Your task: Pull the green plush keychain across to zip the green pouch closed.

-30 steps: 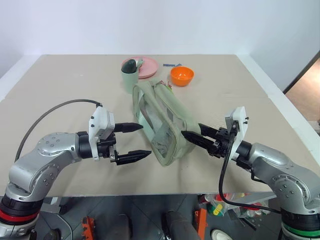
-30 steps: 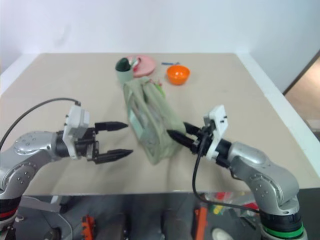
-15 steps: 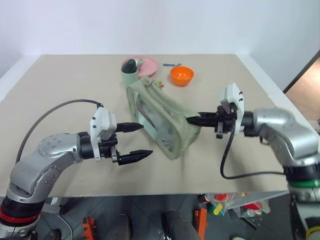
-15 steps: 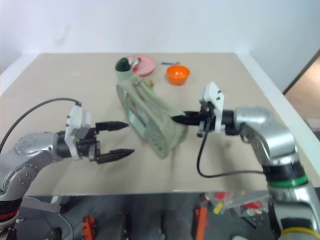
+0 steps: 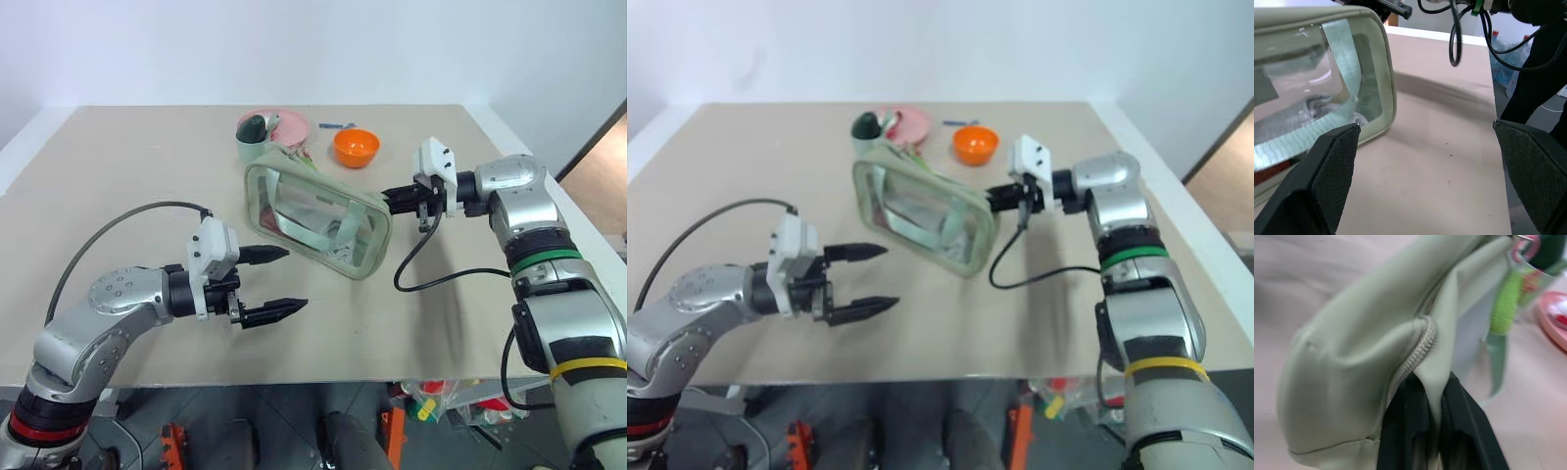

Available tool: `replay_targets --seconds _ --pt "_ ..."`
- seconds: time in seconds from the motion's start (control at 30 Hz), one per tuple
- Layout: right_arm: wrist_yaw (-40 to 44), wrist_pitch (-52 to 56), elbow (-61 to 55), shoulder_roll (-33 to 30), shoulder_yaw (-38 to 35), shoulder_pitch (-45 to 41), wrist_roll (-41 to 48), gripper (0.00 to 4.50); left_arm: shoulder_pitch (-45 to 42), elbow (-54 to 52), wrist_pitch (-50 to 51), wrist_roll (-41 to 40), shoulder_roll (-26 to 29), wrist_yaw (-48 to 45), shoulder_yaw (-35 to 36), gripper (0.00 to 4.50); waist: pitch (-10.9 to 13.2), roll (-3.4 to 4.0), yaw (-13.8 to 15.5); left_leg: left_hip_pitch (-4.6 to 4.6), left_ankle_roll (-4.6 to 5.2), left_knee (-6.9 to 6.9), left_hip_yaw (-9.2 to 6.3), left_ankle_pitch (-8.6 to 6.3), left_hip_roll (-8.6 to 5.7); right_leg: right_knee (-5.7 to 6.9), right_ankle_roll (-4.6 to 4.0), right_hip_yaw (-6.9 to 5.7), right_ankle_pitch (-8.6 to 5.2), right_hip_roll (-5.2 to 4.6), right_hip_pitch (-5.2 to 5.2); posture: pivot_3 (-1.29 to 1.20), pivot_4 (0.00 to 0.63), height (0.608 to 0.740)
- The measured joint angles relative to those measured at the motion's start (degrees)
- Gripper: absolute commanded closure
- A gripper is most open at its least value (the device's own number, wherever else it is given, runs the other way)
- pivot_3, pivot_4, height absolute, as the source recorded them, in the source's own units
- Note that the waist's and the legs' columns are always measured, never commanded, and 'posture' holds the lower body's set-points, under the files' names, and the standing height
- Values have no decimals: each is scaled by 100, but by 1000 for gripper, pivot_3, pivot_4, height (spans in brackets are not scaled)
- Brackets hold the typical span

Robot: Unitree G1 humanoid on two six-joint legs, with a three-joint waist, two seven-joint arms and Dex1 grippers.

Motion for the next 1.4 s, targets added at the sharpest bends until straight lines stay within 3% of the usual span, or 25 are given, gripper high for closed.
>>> replay_targets --seconds 0.07,0.13,0.33,0.53,0.77,1.07,1.17,1.4 --pt "-43 98 0 -48 -169 1 -5 2382 3 1 -11 74 17 -14 0 0 2 3 2 0 0 1 2 0 -2 0 1 3 0 -1 0 0 150 740" --pt "-113 381 -108 -118 -397 18 110 2017 1 3 -24 97 16 -41 -6 0 2 3 6 -1 0 1 1 0 -1 0 1 1 0 -1 0 0 150 740" --pt "-618 2008 -1841 -395 -1271 661 854 2017 -214 92 -110 175 -33 -141 -104 0 2 3 19 -3 0 -3 -12 0 0 3 0 -9 -1 0 0 0 150 740" --pt "-1677 3551 -3934 -541 -2098 1842 1588 116 -369 350 -137 176 -51 -386 -161 0 2 4 14 -4 0 2 -8 0 -1 4 5 -6 -2 1 -1 0 150 740" --pt "-2935 4765 -6729 -312 -2429 3362 2302 50 -499 627 -146 175 -100 -520 -143 0 1 4 5 -2 0 2 -15 0 3 8 5 -8 0 8 -1 0 150 740" --pt "-3860 4870 -7597 262 -1854 3826 2232 50 -600 762 -248 284 -83 -625 -138 0 0 2 10 -6 -2 12 -6 1 -2 4 8 0 3 2 2 0 150 740" --pt "-3858 4642 -7551 261 -1704 3924 2041 788 -599 760 -248 306 -80 -623 -138 0 0 2 11 -7 -2 10 -6 1 -2 2 11 -1 2 2 1 0 150 740" --pt "-3806 4142 -7175 270 -1522 4068 1731 3308 -576 709 -247 307 -22 -598 -135 0 0 2 7 -5 -1 8 -8 1 0 3 10 -3 1 5 0 0 150 740"
